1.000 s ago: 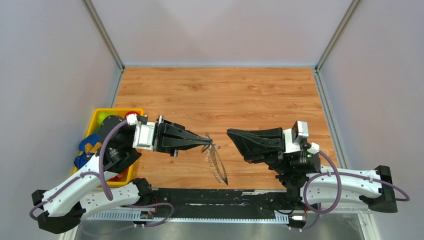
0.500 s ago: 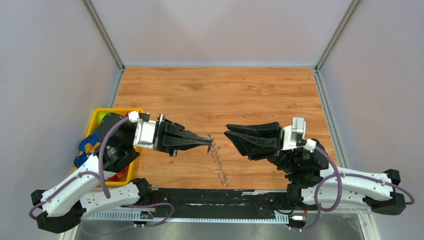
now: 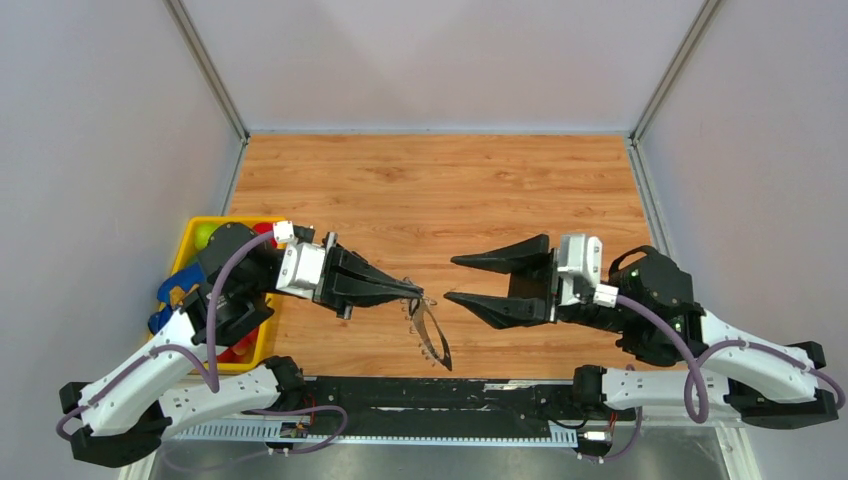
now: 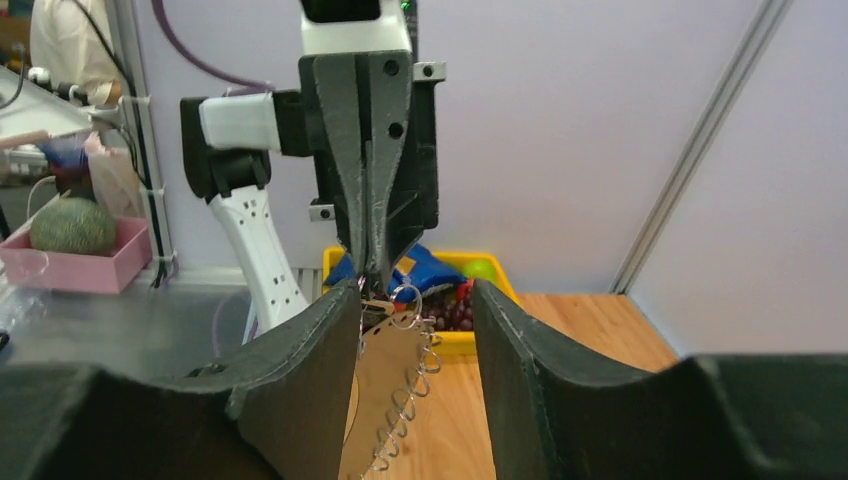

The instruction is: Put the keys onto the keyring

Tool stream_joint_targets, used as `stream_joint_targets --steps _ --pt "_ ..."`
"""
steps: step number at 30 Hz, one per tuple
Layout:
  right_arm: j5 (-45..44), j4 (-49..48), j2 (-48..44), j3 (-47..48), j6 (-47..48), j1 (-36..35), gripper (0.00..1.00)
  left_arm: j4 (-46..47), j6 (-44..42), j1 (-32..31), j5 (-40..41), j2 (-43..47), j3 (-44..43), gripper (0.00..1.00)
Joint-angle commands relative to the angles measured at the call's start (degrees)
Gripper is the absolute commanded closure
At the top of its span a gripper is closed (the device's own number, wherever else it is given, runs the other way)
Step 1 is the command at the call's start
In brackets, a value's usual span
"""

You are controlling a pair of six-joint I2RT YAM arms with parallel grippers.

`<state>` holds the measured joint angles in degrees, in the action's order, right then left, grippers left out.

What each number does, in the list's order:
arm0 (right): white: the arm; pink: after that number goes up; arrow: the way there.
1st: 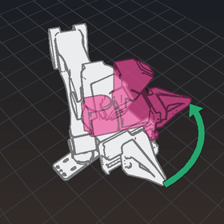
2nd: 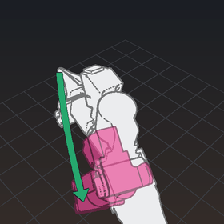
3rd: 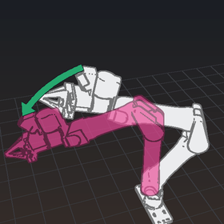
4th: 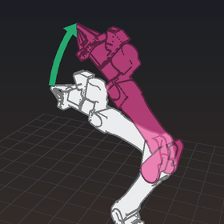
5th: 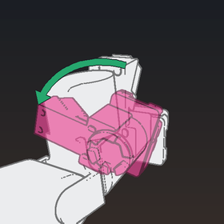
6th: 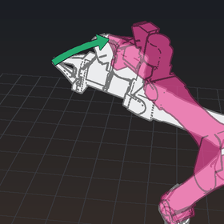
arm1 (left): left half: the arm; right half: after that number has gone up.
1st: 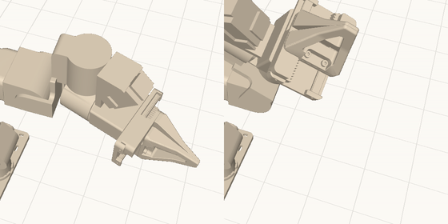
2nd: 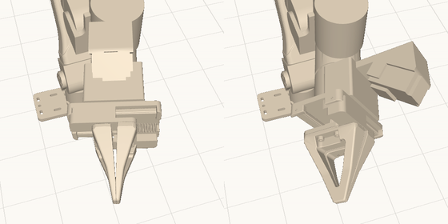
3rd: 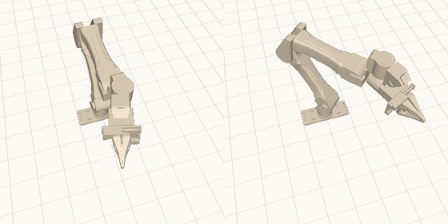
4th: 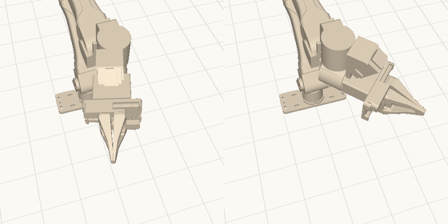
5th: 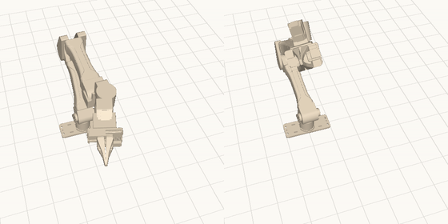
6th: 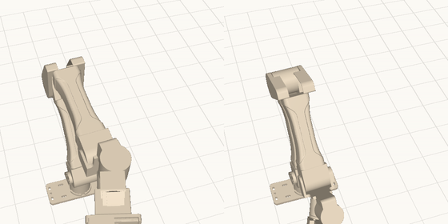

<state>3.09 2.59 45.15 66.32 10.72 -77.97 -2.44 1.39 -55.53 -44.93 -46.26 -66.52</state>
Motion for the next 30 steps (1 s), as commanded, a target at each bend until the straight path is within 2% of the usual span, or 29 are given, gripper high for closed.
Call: stream_joint_targets --steps 1,8,30 --pt "5.16 14.19 2.19 4.19 4.32 -0.25 0.48 -2.20 -0.74 -0.12 -0.26 1.00 -2.61 1.00" --pt "7.40 20.75 4.15 7.19 6.46 -0.25 0.48 -5.67 -0.36 -0.15 -1.29 1.72 -3.03 1.00" --pt "12.61 19.74 9.00 9.84 5.73 -0.29 0.65 -10.36 -1.32 -0.11 -1.82 2.31 -2.74 1.00"
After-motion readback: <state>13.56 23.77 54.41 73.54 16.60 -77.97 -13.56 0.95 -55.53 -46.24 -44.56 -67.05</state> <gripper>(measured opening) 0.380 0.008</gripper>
